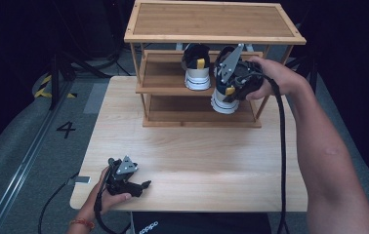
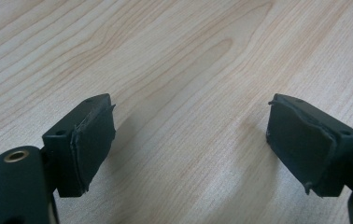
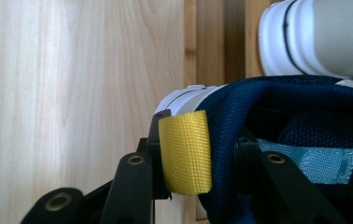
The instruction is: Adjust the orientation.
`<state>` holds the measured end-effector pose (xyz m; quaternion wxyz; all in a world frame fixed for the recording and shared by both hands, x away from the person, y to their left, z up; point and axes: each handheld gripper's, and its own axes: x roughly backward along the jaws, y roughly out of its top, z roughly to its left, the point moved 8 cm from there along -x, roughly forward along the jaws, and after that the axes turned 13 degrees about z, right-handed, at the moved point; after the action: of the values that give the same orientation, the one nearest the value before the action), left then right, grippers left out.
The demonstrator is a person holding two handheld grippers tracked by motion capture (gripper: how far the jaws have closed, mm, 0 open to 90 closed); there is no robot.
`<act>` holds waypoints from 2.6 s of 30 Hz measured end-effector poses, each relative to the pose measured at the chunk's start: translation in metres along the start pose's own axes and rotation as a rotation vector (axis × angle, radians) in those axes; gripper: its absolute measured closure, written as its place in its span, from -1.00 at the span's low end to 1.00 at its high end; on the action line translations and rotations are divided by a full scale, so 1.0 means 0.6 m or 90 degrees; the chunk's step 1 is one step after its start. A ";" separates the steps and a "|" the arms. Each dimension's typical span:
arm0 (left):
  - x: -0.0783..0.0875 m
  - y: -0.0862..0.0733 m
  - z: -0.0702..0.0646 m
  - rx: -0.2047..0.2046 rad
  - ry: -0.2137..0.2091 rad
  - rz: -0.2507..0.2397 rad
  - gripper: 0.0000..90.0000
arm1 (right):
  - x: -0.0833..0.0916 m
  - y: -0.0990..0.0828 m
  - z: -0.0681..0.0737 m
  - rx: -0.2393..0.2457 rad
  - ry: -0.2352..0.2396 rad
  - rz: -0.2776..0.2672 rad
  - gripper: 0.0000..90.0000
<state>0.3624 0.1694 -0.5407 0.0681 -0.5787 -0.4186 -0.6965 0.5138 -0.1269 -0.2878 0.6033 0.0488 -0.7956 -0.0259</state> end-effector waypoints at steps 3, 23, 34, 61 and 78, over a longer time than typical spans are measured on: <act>0.000 0.000 0.000 0.001 0.001 0.000 -0.64 | -0.003 0.003 -0.008 0.002 0.002 0.008 0.53; 0.000 0.000 0.001 -0.001 0.004 -0.003 -0.64 | -0.006 -0.005 -0.074 -0.029 -0.064 0.072 0.30; 0.000 0.000 0.000 -0.001 0.004 -0.001 -0.64 | 0.002 -0.021 -0.089 -0.083 -0.163 0.061 0.03; 0.001 -0.001 0.000 0.002 0.006 -0.002 -0.64 | -0.039 -0.087 -0.019 -0.458 -0.213 -0.272 -0.41; 0.001 -0.001 0.000 0.002 0.007 -0.002 -0.64 | -0.079 -0.077 -0.069 -0.510 -0.177 -0.252 -0.36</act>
<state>0.3617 0.1700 -0.5404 0.0705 -0.5745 -0.4204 -0.6988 0.5687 -0.1670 -0.3268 0.4457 -0.0408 -0.7717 -0.4518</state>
